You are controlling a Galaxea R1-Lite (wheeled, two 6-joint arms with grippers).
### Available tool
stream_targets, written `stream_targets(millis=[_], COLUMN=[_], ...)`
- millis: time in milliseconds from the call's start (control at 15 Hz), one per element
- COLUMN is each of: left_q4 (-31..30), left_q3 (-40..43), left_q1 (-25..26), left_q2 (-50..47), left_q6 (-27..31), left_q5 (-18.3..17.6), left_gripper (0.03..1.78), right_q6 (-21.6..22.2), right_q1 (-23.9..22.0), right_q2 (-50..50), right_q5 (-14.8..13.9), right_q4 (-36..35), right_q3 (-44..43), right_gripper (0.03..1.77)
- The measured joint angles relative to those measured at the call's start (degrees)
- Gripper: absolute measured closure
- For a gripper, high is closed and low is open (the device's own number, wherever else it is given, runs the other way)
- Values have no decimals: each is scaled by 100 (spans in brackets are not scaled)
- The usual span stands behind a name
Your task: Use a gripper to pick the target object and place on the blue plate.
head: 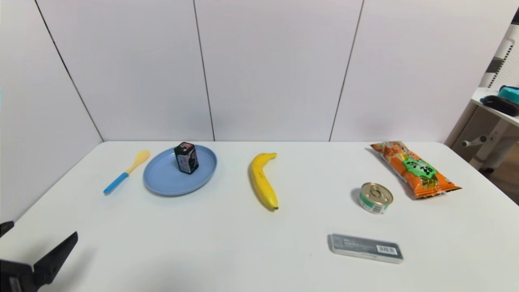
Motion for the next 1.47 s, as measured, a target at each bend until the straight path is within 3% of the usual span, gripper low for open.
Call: stream_targets(millis=[200, 400, 533, 867, 1467], left_q4=[728, 1502, 1894, 2086, 2081], left_q3=[546, 852, 901, 929, 931], left_q1=[-7, 56, 138, 199, 204], left_q2=[-1375, -2392, -2977, -3911, -4059], left_q6=[-26, -63, -63, -722, -778], left_q5=[-290, -846, -984, -831, -805], left_gripper=[12, 12, 12, 12, 12], right_q6=[-5, -2, -2, 0, 0], right_q1=[0, -1, -1, -1, 0], right_q2=[0, 0, 0, 0, 0], right_q5=[2, 0, 2, 0, 2], right_q4=[0, -2, -2, -2, -2], right_q3=[0, 0, 0, 0, 0], right_gripper=[10, 10, 10, 10, 10])
